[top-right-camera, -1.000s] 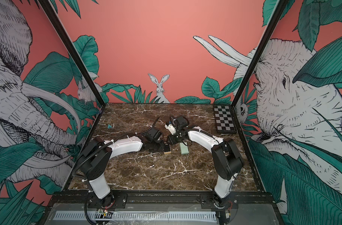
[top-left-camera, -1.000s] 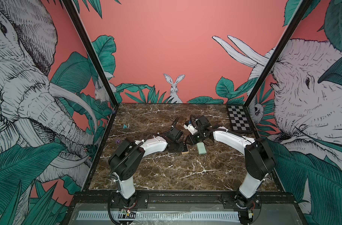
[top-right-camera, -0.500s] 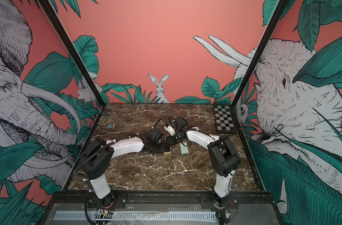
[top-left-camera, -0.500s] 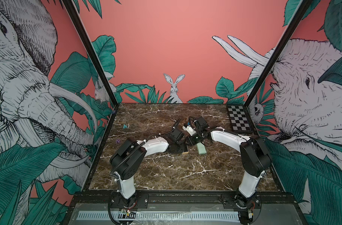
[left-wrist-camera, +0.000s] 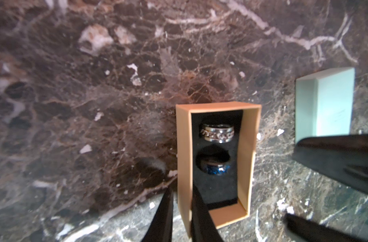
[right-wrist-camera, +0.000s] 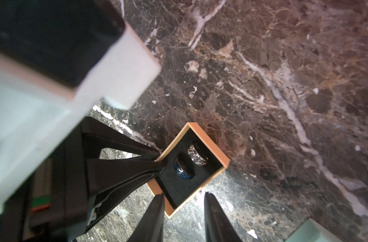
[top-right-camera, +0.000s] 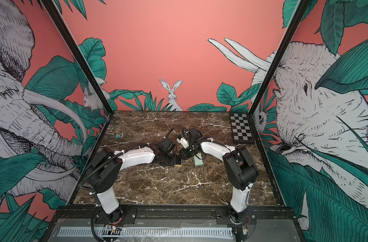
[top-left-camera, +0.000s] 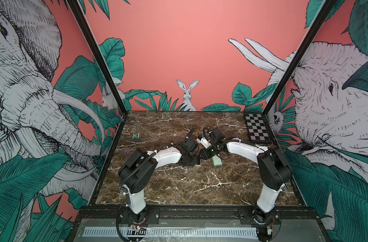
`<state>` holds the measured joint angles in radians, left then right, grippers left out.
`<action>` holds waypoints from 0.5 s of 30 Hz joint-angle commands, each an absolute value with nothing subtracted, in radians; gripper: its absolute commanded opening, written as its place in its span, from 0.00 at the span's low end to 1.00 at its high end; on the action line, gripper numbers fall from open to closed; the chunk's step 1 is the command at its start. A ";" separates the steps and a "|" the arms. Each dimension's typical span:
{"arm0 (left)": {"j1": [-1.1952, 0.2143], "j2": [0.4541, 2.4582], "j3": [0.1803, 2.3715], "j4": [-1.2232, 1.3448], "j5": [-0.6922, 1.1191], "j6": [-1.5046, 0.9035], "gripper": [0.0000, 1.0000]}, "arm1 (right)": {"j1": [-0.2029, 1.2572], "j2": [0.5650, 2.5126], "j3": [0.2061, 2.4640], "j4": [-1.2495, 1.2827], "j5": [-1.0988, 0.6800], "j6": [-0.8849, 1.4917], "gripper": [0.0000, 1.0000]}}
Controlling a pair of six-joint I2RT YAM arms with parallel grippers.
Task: Take the rings out of the lift-off lid box
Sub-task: Adjust the jewelry box at the center of the board, then take out the ring from the jewelry box.
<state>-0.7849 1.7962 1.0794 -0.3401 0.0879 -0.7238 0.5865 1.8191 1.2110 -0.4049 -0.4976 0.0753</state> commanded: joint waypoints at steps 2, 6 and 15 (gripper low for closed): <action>-0.789 1.782 1.104 -0.399 0.077 -0.676 0.14 | 0.597 1.824 1.194 -0.378 -0.541 0.028 0.34; -0.788 1.784 1.116 -0.427 0.086 -0.610 0.14 | 0.599 1.836 1.182 -0.337 -0.574 0.035 0.33; -0.760 1.782 1.129 -0.432 0.162 -0.530 0.20 | 0.601 1.843 1.146 -0.255 -0.566 0.037 0.32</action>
